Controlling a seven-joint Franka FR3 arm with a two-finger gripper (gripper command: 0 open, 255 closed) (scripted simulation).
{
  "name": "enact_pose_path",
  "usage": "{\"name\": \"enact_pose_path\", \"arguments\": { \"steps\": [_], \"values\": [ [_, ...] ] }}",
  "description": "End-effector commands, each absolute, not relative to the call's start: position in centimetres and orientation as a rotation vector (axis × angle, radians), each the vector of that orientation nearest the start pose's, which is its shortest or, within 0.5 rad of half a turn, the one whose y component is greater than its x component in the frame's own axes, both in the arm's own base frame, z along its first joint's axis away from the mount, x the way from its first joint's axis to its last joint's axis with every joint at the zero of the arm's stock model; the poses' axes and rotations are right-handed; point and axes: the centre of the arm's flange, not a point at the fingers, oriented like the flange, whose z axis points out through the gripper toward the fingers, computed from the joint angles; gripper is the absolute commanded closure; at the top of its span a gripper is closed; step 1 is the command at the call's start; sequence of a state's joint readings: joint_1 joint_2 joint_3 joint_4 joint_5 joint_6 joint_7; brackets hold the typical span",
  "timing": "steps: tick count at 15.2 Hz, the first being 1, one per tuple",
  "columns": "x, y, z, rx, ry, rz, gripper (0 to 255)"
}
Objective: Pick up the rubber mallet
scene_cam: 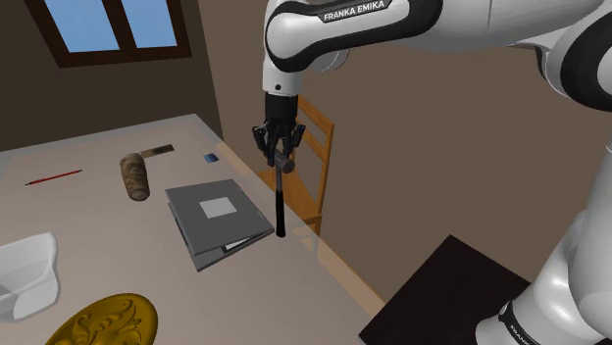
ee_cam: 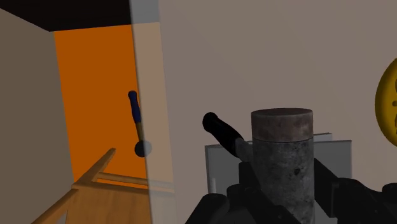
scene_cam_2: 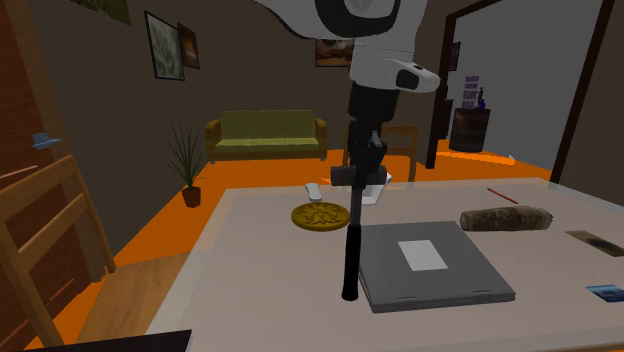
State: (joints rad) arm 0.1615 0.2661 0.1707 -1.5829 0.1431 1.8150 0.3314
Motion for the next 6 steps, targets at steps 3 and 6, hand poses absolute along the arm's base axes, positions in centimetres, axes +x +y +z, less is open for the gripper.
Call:
{"name": "enact_pose_path", "arguments": {
  "steps": [3, 6],
  "values": [
    [60.4, 21.0, 50.5, -2.975, 0.061, 0.132, 255],
    [60.4, 21.0, 51.1, -2.975, 0.061, 0.132, 255]
  ]
}}
